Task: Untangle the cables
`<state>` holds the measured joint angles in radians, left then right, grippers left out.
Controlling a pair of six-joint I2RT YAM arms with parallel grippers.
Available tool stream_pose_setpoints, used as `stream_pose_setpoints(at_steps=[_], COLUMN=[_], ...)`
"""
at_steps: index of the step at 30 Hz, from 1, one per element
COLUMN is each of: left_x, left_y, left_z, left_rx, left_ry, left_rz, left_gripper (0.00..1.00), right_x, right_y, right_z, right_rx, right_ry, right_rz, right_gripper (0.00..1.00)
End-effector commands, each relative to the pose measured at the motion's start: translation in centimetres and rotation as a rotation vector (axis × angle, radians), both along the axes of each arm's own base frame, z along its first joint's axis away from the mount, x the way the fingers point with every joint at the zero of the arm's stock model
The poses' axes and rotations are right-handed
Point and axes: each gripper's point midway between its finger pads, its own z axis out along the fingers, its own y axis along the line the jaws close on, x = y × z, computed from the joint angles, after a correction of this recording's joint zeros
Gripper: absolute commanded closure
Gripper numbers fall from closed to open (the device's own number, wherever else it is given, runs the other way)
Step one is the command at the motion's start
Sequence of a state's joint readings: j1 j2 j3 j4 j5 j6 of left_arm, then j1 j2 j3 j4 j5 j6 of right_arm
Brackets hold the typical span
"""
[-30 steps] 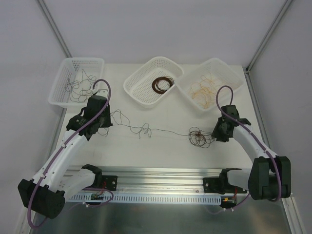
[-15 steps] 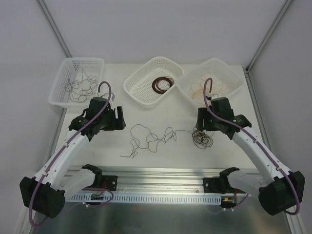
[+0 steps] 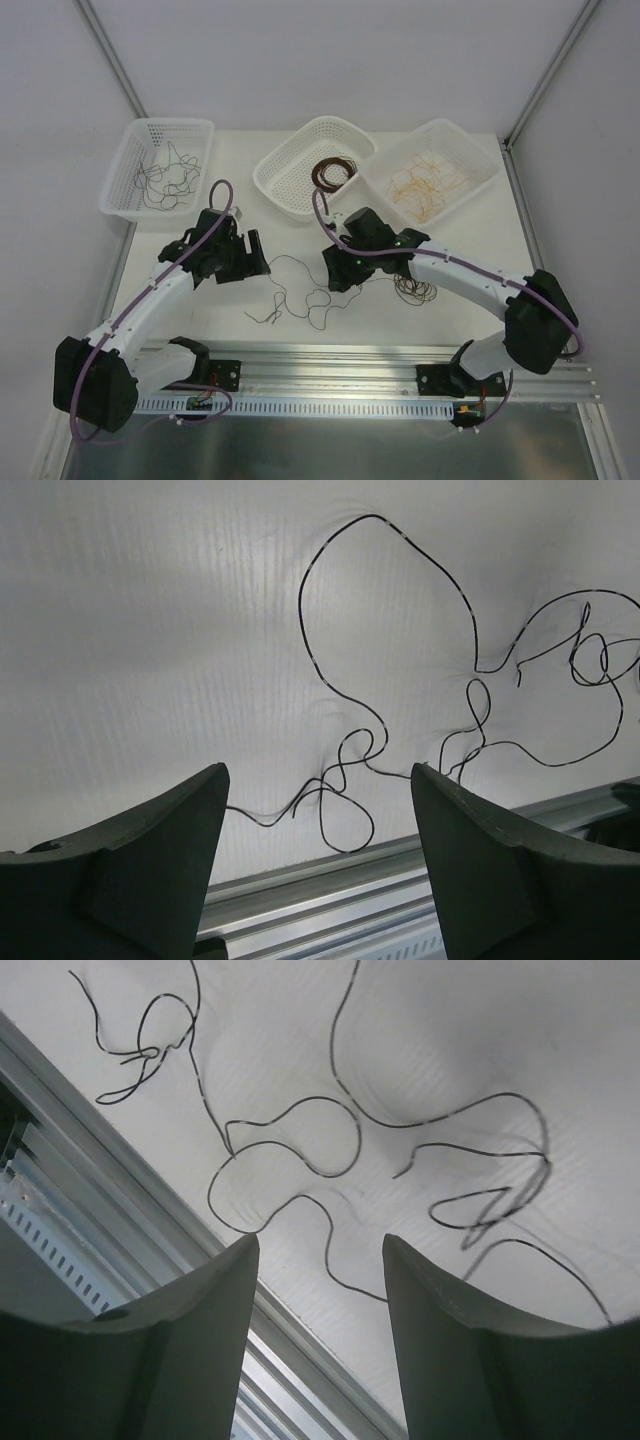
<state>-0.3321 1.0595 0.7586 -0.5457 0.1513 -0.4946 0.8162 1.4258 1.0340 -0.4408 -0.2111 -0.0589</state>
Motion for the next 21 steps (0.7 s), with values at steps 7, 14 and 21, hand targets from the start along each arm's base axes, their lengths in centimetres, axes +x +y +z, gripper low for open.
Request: stream_pose_setpoints(at_steps=[7, 14, 21], left_x=[1.0, 2.3, 3.4], left_y=[-1.4, -2.7, -3.9], left_z=[-1.7, -3.5, -4.9], left_rx=[-0.086, -0.089, -0.053], left_ry=[0.044, 0.088, 0.114], left_rz=[0.075, 0.087, 0.069], left_gripper=[0.29, 0.35, 0.39], right_x=[-1.6, -1.5, -1.9], right_y=[8.4, 9.6, 10.7], right_z=[-1.2, -3.8, -6.3], right_rx=[0.135, 0.097, 0.096], right_ry=[0.117, 0.148, 0.195], right_rz=[-0.071, -0.137, -0.139], right_gripper=[0.44, 0.45, 0.54])
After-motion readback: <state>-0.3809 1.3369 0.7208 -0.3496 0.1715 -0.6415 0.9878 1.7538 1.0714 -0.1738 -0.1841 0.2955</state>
